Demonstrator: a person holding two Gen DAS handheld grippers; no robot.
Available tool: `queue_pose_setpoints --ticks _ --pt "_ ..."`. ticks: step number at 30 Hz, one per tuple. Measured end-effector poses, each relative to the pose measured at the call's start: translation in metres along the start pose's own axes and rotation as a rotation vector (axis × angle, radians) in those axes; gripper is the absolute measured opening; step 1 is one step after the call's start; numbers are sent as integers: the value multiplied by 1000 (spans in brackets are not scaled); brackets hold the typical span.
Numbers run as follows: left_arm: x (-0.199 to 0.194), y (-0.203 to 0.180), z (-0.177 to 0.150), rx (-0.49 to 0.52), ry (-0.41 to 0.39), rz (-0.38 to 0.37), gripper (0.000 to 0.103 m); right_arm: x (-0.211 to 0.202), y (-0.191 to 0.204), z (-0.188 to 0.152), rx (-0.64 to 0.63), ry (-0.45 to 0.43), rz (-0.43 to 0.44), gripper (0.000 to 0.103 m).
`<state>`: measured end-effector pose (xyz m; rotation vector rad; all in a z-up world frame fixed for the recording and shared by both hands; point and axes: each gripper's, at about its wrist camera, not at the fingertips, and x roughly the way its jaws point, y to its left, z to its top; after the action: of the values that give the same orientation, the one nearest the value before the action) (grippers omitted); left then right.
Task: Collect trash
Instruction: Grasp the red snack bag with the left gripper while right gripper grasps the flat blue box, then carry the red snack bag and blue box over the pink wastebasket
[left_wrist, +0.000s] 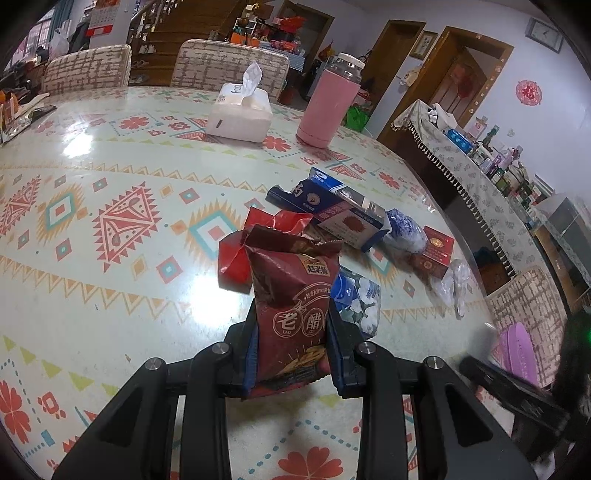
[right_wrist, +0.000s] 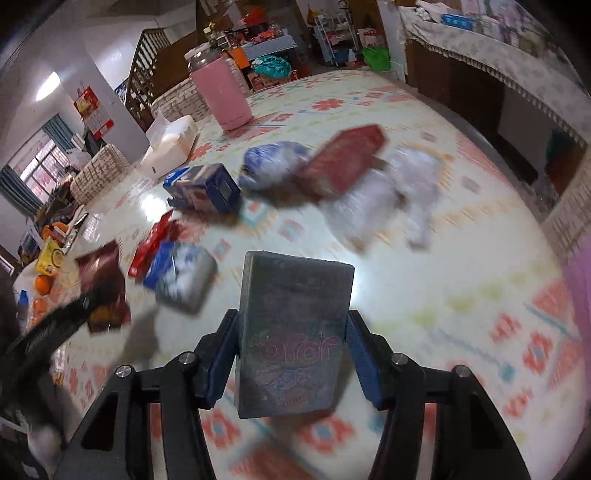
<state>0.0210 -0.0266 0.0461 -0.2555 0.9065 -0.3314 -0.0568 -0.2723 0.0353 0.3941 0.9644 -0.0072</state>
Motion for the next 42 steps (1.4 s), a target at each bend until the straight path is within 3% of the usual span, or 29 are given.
queue_pose_setpoints --ticks 6,10,14,15,17,19,23,26,30,33,36,42 --pt "2 -9 -5 32 -8 8 30 -50 -38 -33 39 -54 1 58" --pt "4 -22 -14 80 -18 28 30 -79 -57 -48 16 -115 -57 35" --pt "6 -32 -19 95 -13 2 30 -82 -72 -52 12 -114 -47 33" --pt "6 -35 -20 102 -16 11 30 -81 -79 -53 31 -117 -44 35" --pt "2 -38 -22 107 -20 20 30 -80 -89 -56 45 -112 -63 61" --pt "-4 -37 -26 99 -11 5 30 -84 -98 -61 49 -133 -98 71" --pt "-17 -38 -35 93 6 -13 29 -90 -112 -71 47 -143 -98 79" --pt "-27 -45 -42 118 11 -23 29 -86 -109 -77 -4 -122 -39 85" --pt "-42 -57 -53 159 17 -52 30 -69 -82 -71 -255 -56 -30 93" --pt "-51 -65 -61 183 16 -65 30 -55 -77 -66 -367 -28 -64 94" --pt "-57 -71 -67 204 22 -71 30 -48 -79 -64 -371 -2 -13 93" --pt "-55 -86 -74 254 36 -56 30 -46 -69 -81 -394 2 -3 86"
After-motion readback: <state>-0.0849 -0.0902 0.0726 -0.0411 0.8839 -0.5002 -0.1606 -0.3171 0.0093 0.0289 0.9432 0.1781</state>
